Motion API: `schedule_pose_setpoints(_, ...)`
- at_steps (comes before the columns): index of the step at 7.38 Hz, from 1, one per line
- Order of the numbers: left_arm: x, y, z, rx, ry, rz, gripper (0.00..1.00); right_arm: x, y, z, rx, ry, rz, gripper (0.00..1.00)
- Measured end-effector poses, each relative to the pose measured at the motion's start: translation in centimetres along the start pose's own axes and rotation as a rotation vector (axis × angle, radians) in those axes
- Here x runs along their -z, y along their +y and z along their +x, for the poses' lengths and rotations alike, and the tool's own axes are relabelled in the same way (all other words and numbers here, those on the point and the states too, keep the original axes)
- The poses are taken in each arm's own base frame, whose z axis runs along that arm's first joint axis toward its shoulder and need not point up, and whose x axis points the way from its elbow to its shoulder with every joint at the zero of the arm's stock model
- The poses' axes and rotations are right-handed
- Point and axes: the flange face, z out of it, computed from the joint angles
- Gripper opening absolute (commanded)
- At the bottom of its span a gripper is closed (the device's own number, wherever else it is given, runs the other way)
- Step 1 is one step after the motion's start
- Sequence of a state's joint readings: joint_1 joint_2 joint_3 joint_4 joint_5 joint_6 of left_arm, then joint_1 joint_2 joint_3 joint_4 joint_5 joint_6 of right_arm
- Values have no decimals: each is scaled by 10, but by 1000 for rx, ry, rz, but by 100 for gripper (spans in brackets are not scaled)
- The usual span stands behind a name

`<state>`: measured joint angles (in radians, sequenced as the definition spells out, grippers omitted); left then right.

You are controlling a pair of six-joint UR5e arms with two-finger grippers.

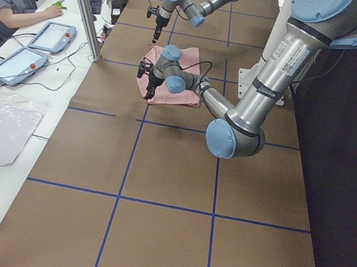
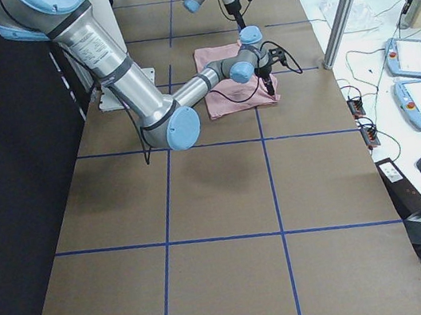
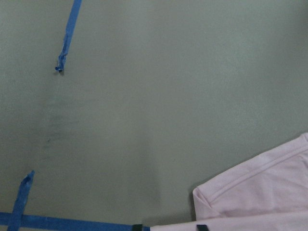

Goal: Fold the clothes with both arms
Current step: 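Lower the right gripper to the folded shirt's corner nearest it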

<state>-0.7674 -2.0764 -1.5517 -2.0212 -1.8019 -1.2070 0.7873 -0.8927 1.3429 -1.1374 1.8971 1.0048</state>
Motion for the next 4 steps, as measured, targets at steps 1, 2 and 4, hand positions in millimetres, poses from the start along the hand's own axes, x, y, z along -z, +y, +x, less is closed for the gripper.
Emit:
schedule_pose_setpoints(1,16,-1,9,0,27,-7,100,7,20,12,-64,-21,-37,100)
schedule_pose_setpoints(2,32,0,17,1,41,-9,100,13,51,23,-131,-33,-82,100)
schedule_pose_setpoints(4,57,2,28,23,48,-10,100,25,116,37,-225,-30,-154,100)
